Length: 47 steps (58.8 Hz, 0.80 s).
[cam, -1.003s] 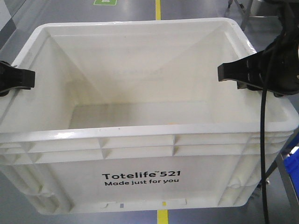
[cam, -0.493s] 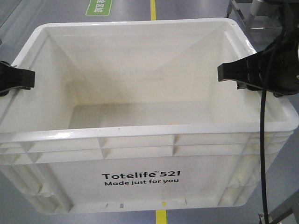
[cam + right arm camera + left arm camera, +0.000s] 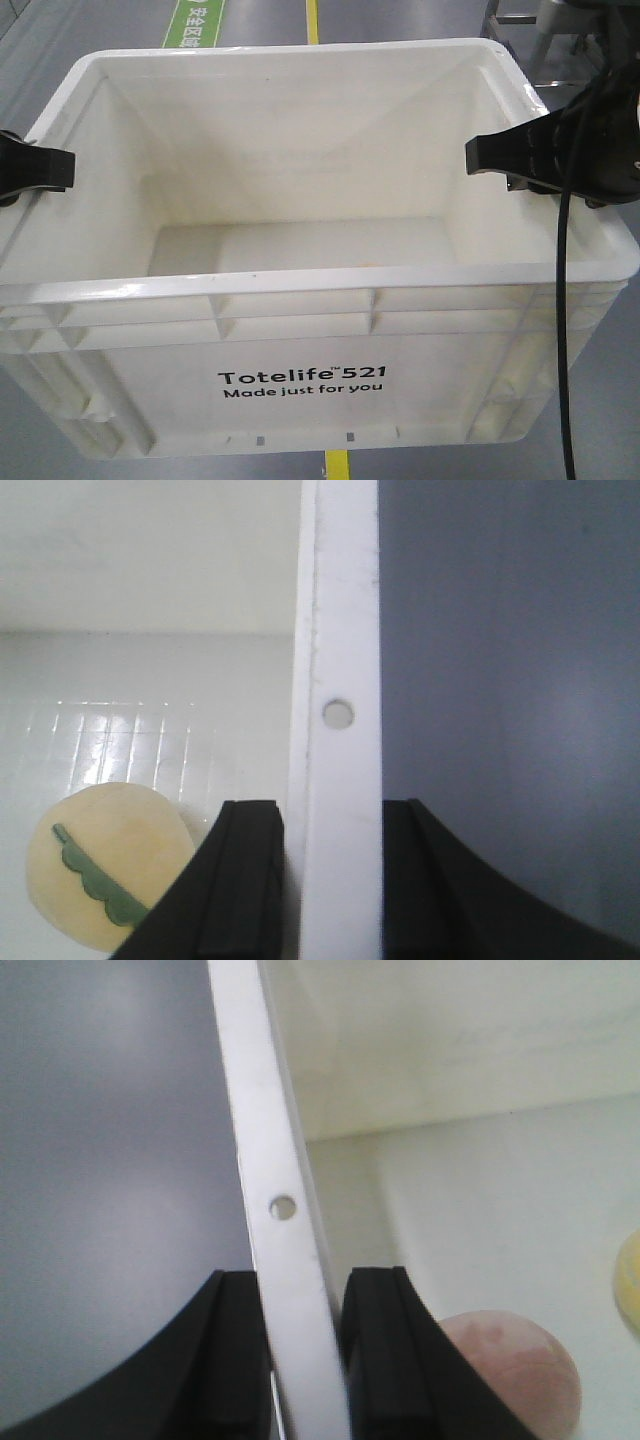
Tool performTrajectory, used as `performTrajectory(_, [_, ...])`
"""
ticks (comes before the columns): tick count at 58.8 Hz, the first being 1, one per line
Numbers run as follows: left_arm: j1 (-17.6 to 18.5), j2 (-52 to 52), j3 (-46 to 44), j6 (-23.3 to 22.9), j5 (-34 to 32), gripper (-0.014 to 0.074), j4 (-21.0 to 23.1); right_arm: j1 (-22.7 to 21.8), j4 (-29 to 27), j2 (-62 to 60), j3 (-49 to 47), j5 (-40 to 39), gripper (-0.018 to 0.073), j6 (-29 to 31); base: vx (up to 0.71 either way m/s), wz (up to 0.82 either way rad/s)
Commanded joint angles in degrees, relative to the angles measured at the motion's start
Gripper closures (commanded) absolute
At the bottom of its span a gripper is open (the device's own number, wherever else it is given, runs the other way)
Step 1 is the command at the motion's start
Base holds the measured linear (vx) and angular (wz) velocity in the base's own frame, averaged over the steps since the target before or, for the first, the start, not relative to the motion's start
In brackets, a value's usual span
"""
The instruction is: Place moving items into box and shelve
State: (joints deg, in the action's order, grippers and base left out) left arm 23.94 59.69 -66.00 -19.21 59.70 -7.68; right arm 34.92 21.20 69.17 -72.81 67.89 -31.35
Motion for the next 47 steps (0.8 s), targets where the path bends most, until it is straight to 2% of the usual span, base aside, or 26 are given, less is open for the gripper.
performTrajectory(1, [0.3,-1.8,-2.3,0.8,-6.7,0.0456,-1.1,0.0,5.4,-2.0,-2.2,-5.4,0.0449,0.7,0.42,-0.07])
performTrajectory(47, [0.3,-1.8,-2.3,0.8,-6.7,0.0456,-1.1,0.0,5.4,-2.0,-2.2,-5.4,0.0449,0.7,0.42,-0.06])
